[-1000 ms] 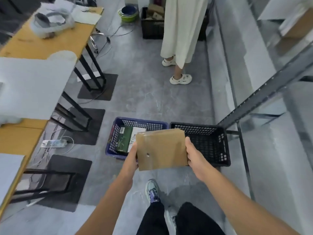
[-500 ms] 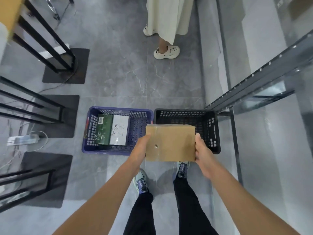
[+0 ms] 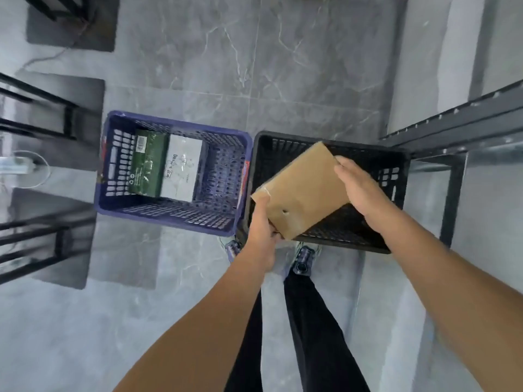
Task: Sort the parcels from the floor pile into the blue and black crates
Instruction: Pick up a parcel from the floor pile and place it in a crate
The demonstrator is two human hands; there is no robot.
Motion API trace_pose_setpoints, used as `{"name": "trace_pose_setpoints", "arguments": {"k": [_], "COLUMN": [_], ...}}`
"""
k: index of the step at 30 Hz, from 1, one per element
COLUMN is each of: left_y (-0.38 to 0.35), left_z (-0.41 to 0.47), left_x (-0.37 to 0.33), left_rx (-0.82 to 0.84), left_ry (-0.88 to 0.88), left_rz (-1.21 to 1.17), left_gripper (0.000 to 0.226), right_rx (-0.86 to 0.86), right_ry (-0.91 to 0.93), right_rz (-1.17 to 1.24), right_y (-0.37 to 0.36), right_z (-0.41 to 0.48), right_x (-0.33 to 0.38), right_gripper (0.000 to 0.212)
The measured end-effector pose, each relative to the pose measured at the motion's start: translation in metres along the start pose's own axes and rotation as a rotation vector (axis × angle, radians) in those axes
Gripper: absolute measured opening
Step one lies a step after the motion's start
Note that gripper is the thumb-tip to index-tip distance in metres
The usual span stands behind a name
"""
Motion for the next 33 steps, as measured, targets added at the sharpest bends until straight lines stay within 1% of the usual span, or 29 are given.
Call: {"name": "trace_pose_setpoints", "arguments": {"k": [2, 3, 5, 8, 13, 16, 20, 24, 26, 29, 31, 33], "left_y": [-0.010, -0.014, -0.019, -0.021, -0.007, 0.002, 0.004, 0.001, 0.000, 0.001, 0.002, 0.001], "left_z": [0.036, 0.053, 0.088, 0.136, 0.202, 0.238, 0.280, 0.311, 0.318, 0.321, 0.321, 0.323], "left_x": [0.012, 0.017, 0.026, 0.038, 0.054, 0.055, 0.049, 0.045, 0.046, 0.050, 0.052, 0.052], "left_rx": [-0.012, -0.018, -0.039, -0.078, -0.138, -0.129, -0.097, -0.102, -0.117, -0.131, -0.134, -0.134], "left_ry": [0.026, 0.035, 0.058, 0.090, 0.185, 0.199, 0.204, 0.204, 0.190, 0.172, 0.171, 0.178], "left_rz": [-0.091, -0.134, -0.204, -0.259, -0.321, -0.321, -0.353, -0.468, -0.526, -0.576, -0.598, -0.605], "left_gripper": [0.063, 0.060, 0.057, 0.058, 0.066, 0.070, 0.071, 0.076, 0.071, 0.063, 0.063, 0.065], "right_rx": [0.009, 0.007, -0.011, -0.002, 0.001, 0.002, -0.058, -0.199, -0.292, -0.372, -0.370, -0.352], "right_ry": [0.039, 0.054, 0.066, 0.028, -0.015, -0.027, 0.048, 0.047, -0.002, -0.077, -0.091, -0.090], "right_rz": [-0.127, -0.176, -0.268, -0.364, -0.449, -0.408, -0.343, -0.096, 0.050, 0.237, 0.211, 0.124], "right_y": [-0.008, -0.013, -0.024, -0.048, -0.090, -0.110, -0.124, -0.127, -0.125, -0.124, -0.126, -0.132], "right_z": [0.041, 0.063, 0.104, 0.152, 0.211, 0.242, 0.274, 0.289, 0.289, 0.285, 0.281, 0.277], "right_x": [-0.006, -0.011, -0.022, -0.049, -0.083, -0.100, -0.102, -0.110, -0.124, -0.144, -0.154, -0.158], "right_gripper": [0.050, 0.050, 0.054, 0.059, 0.061, 0.061, 0.057, 0.058, 0.057, 0.044, 0.037, 0.038]}}
Point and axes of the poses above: each hand's wrist, its own z-axis towards the middle knuckle, its own y-axis out of the back of the hand, x = y × z, the point moved 10 cm from there along z, towards the middle knuckle, and after that the axes turned 2 degrees about y, right-handed, at the moved point
